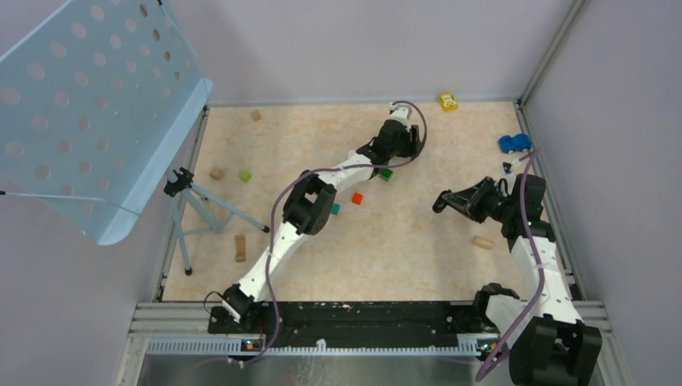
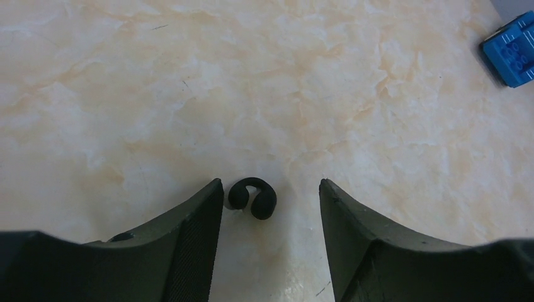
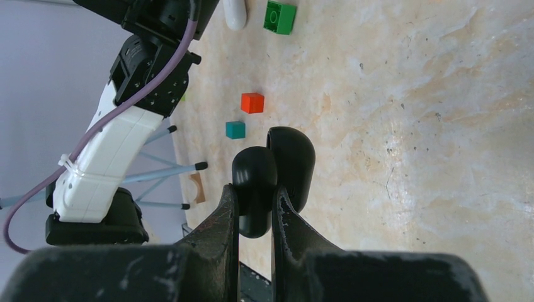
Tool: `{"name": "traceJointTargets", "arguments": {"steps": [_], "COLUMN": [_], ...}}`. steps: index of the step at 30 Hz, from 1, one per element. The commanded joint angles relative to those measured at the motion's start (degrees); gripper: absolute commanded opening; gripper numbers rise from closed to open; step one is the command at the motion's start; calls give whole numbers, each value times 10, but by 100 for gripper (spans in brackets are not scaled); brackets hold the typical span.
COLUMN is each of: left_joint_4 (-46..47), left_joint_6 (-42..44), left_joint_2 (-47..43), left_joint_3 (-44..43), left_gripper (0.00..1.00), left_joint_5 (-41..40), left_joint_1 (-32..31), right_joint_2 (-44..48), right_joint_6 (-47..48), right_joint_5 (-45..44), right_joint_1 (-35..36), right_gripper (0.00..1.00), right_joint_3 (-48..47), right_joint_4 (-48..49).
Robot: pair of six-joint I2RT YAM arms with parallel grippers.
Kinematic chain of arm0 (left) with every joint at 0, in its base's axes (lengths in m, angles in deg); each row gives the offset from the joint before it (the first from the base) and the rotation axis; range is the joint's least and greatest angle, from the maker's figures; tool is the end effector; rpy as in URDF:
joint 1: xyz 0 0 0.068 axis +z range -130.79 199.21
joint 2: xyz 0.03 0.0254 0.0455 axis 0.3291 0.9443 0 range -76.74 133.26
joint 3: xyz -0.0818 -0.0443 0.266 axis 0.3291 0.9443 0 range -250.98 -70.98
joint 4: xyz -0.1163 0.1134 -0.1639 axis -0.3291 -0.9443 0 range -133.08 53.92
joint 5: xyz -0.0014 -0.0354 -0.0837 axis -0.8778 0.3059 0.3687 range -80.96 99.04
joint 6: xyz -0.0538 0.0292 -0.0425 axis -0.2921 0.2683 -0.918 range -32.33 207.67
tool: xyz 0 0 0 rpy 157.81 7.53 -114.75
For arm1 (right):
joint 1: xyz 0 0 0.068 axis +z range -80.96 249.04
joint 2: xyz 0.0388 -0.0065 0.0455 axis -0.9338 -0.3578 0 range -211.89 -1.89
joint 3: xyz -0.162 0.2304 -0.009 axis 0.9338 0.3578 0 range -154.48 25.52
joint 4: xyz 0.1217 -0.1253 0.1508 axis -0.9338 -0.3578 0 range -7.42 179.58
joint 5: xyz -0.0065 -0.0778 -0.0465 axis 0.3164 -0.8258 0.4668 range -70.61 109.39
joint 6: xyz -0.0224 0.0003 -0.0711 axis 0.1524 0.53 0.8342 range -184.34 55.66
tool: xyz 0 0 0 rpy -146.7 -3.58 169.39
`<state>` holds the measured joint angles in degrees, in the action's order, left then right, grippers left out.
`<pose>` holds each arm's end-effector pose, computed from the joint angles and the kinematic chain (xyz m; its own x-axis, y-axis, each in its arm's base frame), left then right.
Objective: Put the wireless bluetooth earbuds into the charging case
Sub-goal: Pick up the left earbud from the corner of the board.
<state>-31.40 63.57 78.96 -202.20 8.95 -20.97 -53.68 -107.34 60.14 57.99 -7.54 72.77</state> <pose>0.4702 -0.3969 0.1464 -0.4992 -0.1129 -0.8591 0.4822 0.7876 -0.3837 0.1743 0.0075 0.2464 -0.6738 0.6579 -0.3363 0.1139 0.5422 0.8325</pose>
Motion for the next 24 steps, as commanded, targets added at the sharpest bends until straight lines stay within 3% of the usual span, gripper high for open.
{"name": "traceJointTargets", "arguments": {"steps": [1, 24], "left_joint_4": [7, -5], "left_joint_6": [-21, 15], "left_joint_2": [19, 0], "left_joint_3": [-45, -21], "left_gripper": [63, 37], "left_joint_5": [-32, -30], "left_joint_1": [-4, -34], "right_joint_2": [-2, -4], "right_joint_6": [7, 7], "right_joint_5": [13, 16], "right_joint_1": [-3, -3], "right_gripper": [0, 0], "right_joint_3": [-9, -9], "right_joint_4": [28, 33]}}
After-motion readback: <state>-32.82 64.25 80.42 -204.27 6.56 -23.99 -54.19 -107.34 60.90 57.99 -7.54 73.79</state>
